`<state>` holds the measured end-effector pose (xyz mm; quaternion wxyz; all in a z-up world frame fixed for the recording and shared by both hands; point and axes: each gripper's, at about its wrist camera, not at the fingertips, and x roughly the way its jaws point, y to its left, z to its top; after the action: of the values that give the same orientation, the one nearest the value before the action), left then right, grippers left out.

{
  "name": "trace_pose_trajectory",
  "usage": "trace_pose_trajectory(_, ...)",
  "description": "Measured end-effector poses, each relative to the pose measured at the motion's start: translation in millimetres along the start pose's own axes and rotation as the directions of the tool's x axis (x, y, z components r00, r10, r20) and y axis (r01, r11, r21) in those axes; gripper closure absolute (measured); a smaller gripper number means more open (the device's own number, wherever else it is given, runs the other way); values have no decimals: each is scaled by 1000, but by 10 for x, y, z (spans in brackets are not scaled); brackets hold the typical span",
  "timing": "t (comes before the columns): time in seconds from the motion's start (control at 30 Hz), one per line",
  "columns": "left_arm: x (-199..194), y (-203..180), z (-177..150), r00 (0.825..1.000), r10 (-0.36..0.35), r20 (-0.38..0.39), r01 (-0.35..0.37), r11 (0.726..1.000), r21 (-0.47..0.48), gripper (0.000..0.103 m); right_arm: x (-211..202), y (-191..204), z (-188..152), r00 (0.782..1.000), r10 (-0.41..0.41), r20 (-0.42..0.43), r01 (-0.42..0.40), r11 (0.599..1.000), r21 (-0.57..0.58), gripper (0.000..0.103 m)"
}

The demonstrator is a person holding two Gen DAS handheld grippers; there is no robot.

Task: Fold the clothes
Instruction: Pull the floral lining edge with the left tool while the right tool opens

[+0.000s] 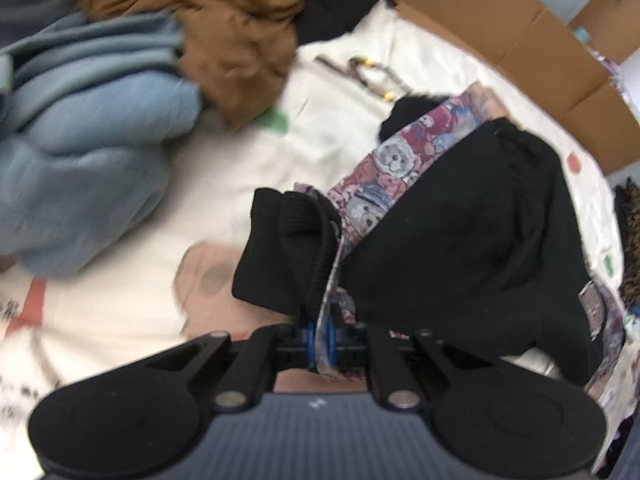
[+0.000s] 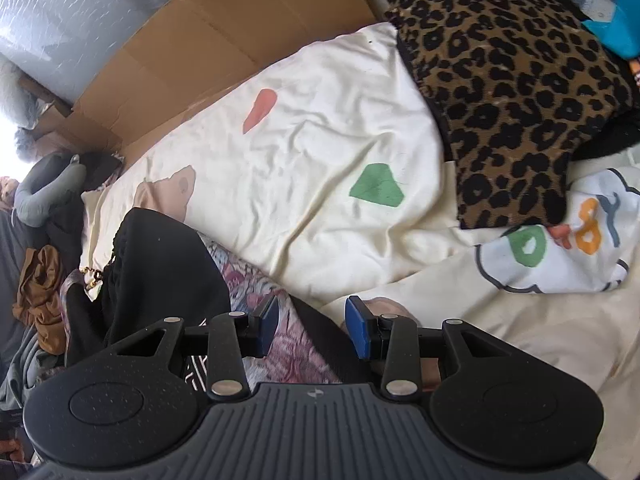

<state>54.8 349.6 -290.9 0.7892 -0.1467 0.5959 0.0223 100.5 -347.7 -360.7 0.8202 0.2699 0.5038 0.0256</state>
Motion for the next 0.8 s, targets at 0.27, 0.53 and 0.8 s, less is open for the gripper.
trace_pose_trajectory(0.27, -33, 250, -229, 996, 59, -66, -65, 994, -89, 96, 113, 143, 16, 1000, 16, -21, -17, 999, -37, 59)
trace_pose_trajectory(0.53, -152, 288, -252, 989, 100, -110, -117, 979, -165, 77, 198, 256, 0, 999, 34, -38, -36, 997, -66, 59)
trace_pose_trajectory(0.8, -289, 294, -27, 997, 75, -2, -73, 971, -227, 62, 370, 432, 34, 997, 52, -62, -59, 992, -113, 59)
